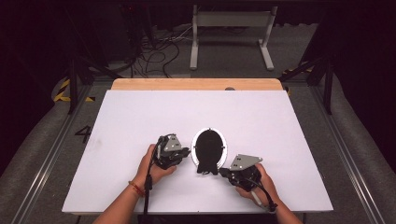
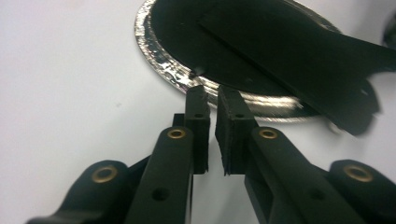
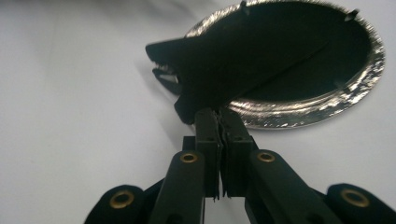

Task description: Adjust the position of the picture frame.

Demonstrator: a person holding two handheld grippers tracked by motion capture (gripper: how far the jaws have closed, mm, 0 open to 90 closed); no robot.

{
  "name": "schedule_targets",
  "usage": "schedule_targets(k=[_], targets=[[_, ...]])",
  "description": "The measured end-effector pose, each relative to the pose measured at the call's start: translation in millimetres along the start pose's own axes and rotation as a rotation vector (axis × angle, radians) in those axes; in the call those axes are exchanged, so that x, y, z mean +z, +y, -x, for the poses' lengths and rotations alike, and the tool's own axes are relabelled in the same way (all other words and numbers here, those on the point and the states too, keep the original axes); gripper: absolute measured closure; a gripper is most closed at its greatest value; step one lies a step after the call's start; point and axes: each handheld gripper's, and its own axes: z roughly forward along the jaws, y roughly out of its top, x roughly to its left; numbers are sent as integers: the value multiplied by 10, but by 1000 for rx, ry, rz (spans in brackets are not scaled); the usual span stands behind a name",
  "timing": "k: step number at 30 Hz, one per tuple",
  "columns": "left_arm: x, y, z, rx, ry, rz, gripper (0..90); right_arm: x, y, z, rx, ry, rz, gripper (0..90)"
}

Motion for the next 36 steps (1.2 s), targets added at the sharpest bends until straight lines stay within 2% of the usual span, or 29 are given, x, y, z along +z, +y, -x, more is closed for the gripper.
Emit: schedule_targets(k=[1, 3, 6, 10, 11, 13, 15, 17, 18, 19, 20, 21, 23, 25, 26, 30, 32, 36], targets=[[0, 0, 0, 0, 0, 0, 827, 0, 0, 0, 0, 0, 0, 878], [-123, -20, 35, 25, 3, 8, 823, -89, 34, 30, 13, -2, 24, 871], [-289, -59, 50, 22, -13, 39, 799, -178, 58, 72, 24, -5, 35, 857], [-476, -159, 113, 65, 0, 26, 783, -241, 66, 100, 35, -9, 14, 853], [-522, -189, 142, 71, 8, 28, 775, -264, 57, 91, 20, -19, 8, 849], [-607, -258, 187, 73, -11, 43, 747, -318, 28, 90, 27, -15, 15, 843], [-670, -332, 236, 78, -10, 36, 719, -362, -5, 96, 38, -8, 26, 834], [-754, -450, 268, 49, -13, 45, 675, -389, -66, 111, 54, 6, 46, 819], [-754, -450, 268, 49, -13, 45, 654, -388, -89, 121, 64, 11, 51, 816], [-797, -547, 267, 24, -13, 51, 641, -382, -103, 132, 70, 17, 47, 812], [-811, -586, 269, 24, 6, 41, 621, -378, -108, 139, 69, 17, 41, 804], [-811, -586, 269, 24, 6, 41, 584, -378, -108, 139, 69, 17, 41, 804], [-846, -685, 254, 0, 30, 62, 553, -381, -114, 153, 79, 27, 51, 797], [-871, -753, 248, -8, 69, 61, 498, -375, -105, 148, 72, 34, 52, 791], [-889, -779, 243, -8, 87, 59, 439, -368, -98, 146, 67, 40, 54, 790], [-930, -837, 211, -51, 94, 81, 373, -310, -74, 115, 49, 52, 35, 781], [-931, -852, 211, -54, 121, 71, 325, -290, -65, 102, 49, 64, 29, 777], [-929, -876, 226, -62, 148, 66, 245, -251, -33, 73, 37, 100, 5, 778]])
